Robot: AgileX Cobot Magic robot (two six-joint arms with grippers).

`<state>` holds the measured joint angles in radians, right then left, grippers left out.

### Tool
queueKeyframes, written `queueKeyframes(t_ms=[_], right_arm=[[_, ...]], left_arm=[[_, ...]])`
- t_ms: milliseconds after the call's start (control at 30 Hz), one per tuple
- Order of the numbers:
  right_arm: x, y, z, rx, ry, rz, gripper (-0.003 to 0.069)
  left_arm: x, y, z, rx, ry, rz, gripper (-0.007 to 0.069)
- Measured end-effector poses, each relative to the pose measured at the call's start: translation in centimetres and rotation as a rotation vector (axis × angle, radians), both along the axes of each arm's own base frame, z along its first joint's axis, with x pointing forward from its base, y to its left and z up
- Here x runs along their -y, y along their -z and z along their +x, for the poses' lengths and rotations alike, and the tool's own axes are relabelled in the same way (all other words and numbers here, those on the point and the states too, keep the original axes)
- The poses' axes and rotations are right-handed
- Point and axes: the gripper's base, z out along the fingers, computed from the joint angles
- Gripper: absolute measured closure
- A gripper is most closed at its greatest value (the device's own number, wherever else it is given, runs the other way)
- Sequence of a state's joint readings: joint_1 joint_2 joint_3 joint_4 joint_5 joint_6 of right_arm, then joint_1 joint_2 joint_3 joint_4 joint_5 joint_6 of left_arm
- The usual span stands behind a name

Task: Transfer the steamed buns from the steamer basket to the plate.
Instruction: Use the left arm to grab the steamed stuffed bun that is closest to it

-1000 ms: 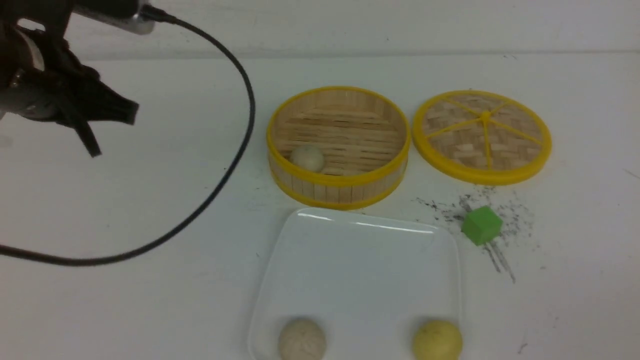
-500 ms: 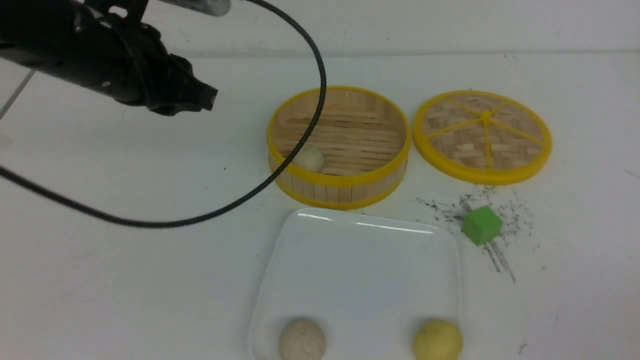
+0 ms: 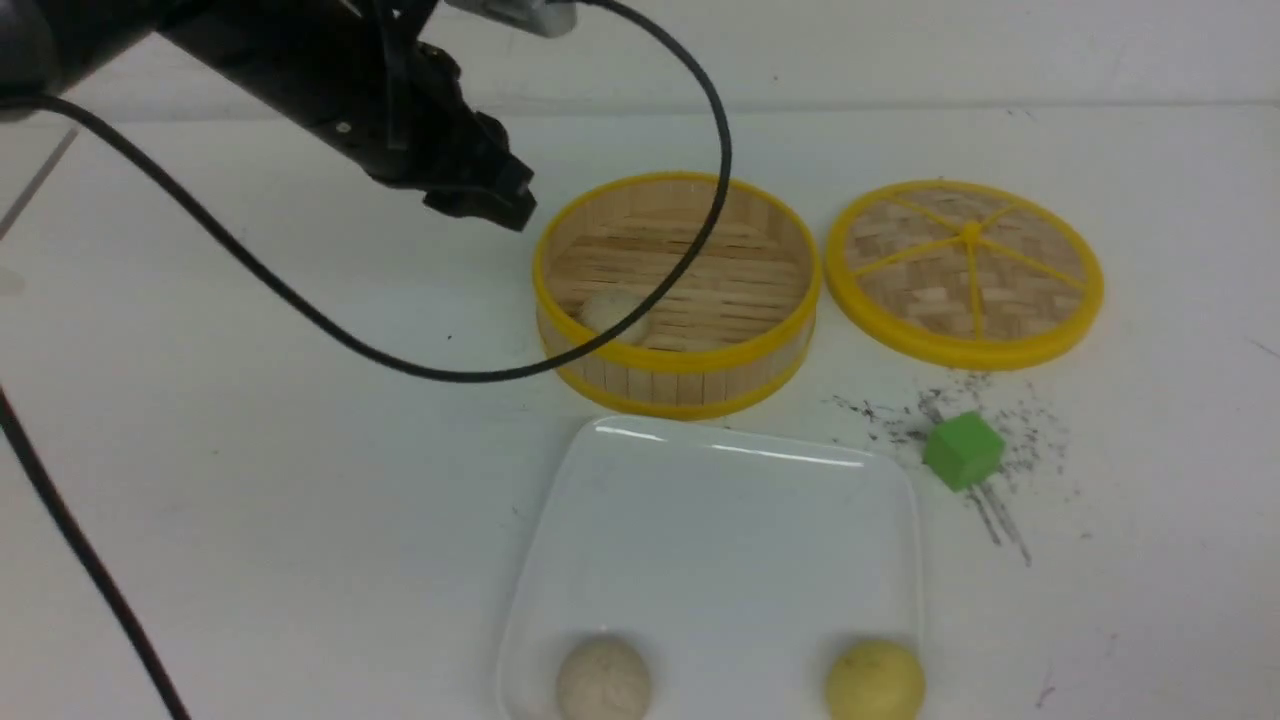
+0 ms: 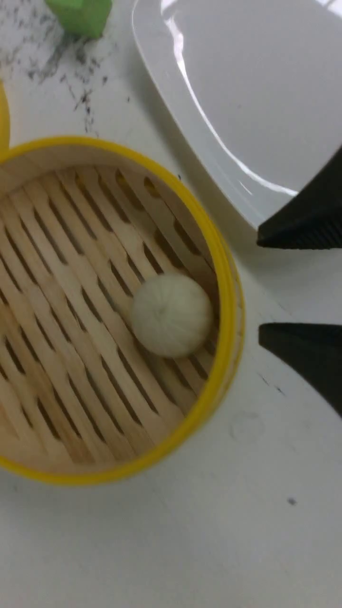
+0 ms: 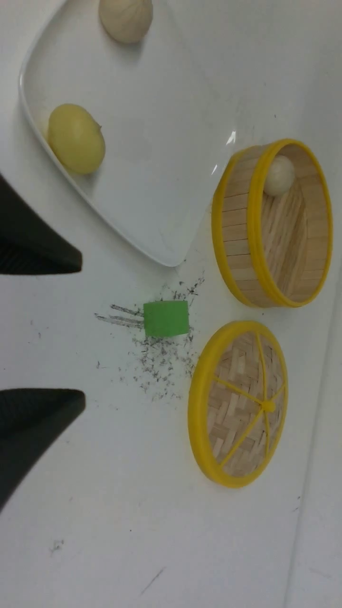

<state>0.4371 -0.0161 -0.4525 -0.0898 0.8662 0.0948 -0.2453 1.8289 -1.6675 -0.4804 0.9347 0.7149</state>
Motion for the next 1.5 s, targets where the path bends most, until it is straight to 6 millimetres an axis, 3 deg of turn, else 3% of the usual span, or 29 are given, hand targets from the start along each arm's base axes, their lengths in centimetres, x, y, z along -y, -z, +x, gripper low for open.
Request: queueKeyframes(t_ms=[400, 800, 1033, 1500], right_arm=[[0.0, 0.1, 0.0, -0.006, 0.001, -0.004, 0.0315], [0.0, 0.1, 0.0, -0.005, 0.0, -0.005, 0.0315], [0.0, 0.1, 0.0, -0.005, 0.0, -0.006, 0.0315], [0.0, 0.1, 0.0, -0.008, -0.002, -0.003, 0.0315]], left_arm=[[1.5, 5.8, 3.0, -0.053, 0.048, -0.061, 0.0372], [1.6, 5.7, 4.0, 0.05, 0.025, -0.083, 0.0342], [2.2, 8.0, 4.5, -0.016, 0.032, -0.121, 0.0301], [2.7, 11.4, 5.6, -0.041, 0.049, -0.141, 0.0301]])
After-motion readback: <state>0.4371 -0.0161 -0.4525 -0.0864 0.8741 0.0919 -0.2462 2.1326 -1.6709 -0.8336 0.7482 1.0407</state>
